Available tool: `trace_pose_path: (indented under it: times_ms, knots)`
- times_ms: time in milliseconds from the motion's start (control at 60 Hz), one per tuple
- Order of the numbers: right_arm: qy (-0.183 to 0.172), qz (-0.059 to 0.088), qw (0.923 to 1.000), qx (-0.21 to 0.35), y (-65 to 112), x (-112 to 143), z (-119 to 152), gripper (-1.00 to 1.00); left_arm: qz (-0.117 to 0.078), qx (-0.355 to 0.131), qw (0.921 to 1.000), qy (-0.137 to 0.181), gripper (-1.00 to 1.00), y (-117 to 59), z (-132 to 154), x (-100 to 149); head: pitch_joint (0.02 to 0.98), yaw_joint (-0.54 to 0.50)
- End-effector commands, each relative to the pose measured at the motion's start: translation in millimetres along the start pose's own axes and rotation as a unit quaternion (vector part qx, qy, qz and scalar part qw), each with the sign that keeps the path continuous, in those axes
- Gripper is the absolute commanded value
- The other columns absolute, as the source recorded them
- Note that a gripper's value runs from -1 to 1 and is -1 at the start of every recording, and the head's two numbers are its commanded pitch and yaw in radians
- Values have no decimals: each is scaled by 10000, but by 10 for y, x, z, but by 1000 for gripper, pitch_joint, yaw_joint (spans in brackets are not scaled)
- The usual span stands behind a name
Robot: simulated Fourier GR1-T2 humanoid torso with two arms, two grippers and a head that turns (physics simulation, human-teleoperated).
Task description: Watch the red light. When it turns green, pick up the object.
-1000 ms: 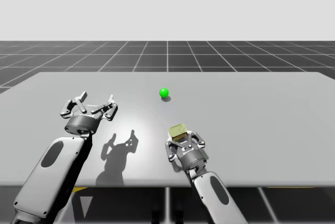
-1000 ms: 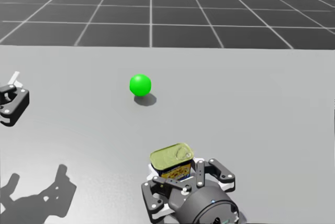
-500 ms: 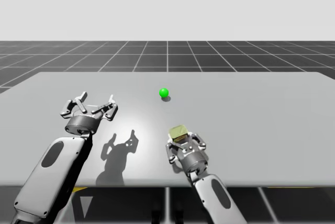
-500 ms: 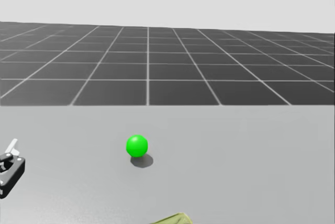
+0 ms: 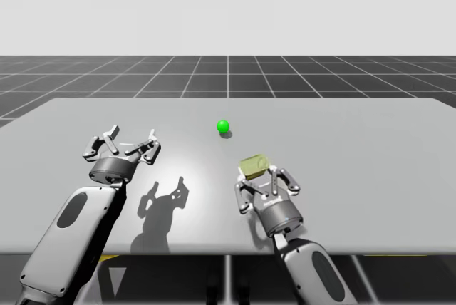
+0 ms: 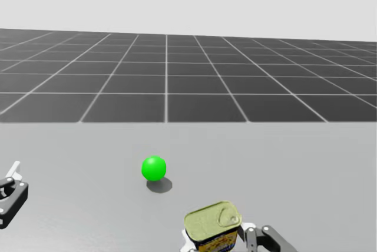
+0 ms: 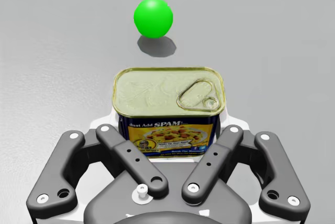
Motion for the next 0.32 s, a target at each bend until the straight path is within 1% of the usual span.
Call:
trace_pose_path:
  times_ms: [17, 33, 67, 100, 150, 183, 267, 283, 300, 317]
  knots:
    - [-1140, 105, 9911, -676, -224, 755, -105, 1000, 2, 4, 10000, 2, -1000, 9, -4, -2, 410, -80]
    - [-1228, 139, 9898, -711, -238, 802, -101, 1000, 2, 4, 10000, 2, -1000, 9, -4, -2, 410, -81]
    - [-1309, 162, 9885, -737, -251, 848, -95, 1000, 2, 4, 10000, 2, -1000, 9, -4, -2, 410, -81]
    - [-1443, 176, 9863, -781, -270, 933, -77, 1000, 2, 4, 10000, 2, -1000, 9, -4, -2, 409, -82]
    - [-1562, 190, 9844, -792, -274, 989, -56, 1000, 2, 4, 10000, 2, -1000, 9, -4, -2, 409, -82]
    - [-1718, 257, 9815, -810, -274, 1049, -26, 1000, 2, 4, 10000, 2, -1000, 9, -4, -2, 407, -82]
    - [-1985, 271, 9760, -857, -277, 1156, 29, 1000, 2, 4, 10000, 2, -1000, 9, -4, -2, 406, -81]
    - [-2034, 283, 9747, -880, -279, 1177, 41, 1000, 2, 4, 10000, 2, -1000, 9, -4, -2, 406, -80]
    - [-2186, 295, 9709, -934, -287, 1240, 76, 1000, 15, 0, 10000, -3, -1000, 10, -4, 0, 405, -80]
    - [-2243, 298, 9694, -957, -291, 1264, 89, 1000, 17, -1, 10000, -3, -1000, 10, -6, 1, 405, -80]
